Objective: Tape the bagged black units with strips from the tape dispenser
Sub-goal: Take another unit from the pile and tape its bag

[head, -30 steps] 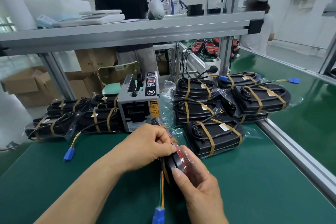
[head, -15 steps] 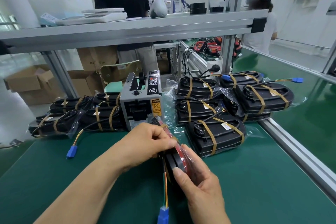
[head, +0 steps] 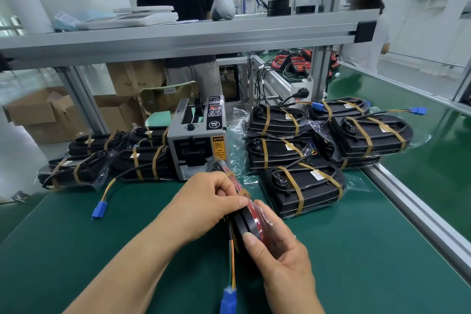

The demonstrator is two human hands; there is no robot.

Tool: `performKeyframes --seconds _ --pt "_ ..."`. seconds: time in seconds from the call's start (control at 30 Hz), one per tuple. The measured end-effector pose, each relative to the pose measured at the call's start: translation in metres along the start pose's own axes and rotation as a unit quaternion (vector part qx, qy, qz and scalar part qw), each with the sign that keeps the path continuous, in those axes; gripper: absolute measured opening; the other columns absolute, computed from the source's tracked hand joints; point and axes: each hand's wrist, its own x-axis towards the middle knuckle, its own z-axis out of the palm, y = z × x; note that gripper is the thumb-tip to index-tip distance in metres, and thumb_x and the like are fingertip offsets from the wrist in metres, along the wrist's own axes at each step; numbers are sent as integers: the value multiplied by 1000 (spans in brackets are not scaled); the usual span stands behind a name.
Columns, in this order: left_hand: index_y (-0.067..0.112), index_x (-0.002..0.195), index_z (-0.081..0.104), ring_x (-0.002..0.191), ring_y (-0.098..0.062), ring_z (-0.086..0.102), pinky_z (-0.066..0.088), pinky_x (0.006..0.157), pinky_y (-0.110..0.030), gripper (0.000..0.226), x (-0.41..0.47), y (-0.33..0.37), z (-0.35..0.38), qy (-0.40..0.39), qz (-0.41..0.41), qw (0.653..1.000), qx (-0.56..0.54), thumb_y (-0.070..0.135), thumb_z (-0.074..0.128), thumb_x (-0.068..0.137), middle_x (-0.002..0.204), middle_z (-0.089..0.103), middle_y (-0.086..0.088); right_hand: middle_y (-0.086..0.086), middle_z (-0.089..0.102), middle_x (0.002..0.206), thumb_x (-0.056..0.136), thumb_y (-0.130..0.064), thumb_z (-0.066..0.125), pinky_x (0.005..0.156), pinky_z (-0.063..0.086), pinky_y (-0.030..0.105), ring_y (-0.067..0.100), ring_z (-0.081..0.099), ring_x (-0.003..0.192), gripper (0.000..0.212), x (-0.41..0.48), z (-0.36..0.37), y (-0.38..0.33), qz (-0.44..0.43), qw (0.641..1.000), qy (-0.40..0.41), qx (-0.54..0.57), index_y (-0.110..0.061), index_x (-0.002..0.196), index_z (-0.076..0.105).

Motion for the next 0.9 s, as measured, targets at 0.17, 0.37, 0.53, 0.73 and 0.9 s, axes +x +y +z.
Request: performKeyframes --seconds 0.17,0.37,0.53,0.73,0.9 --pt "35 78 63 48 0 44 42 56 -25 15 -1 -6 11 65 6 997 -48 33 78 78 53 49 18 -16 75 108 82 12 68 78 48 4 -4 67 104 52 -1 1 -7 4 1000 0 11 -20 123 64" --pt "32 83 63 57 4 48 45 61 -19 26 -13 -6 11 48 -9 998 -41 38 83 67 81 56 12 -10 76 109 81 11 68 78 50 7 1 69 103 52 -1 0 -10 8 999 -12 31 -19 123 65" --pt "27 89 62 61 -1 49 48 64 -20 39 -19 -7 12 11 -14 998 -64 35 87 61 86 57 6 -17 73 114 63 -39 85 87 52 17 -3 67 106 61 18 -12 -33 30 997 3 -66 -33 122 68" --pt "30 90 60 60 2 47 43 59 -14 45 -15 -11 9 0 -17 999 -48 42 89 57 82 54 8 -13 63 127 81 -34 78 97 46 23 0 59 115 53 103 10 -75 33 950 -128 -283 -24 130 62" --pt "32 81 71 61 -1 52 46 60 -15 27 -6 -19 -8 -20 -22 990 -138 48 81 62 67 59 16 -14 69 79 85 -30 73 69 48 20 -3 62 75 15 132 28 -51 57 928 -173 -324 -20 84 63"
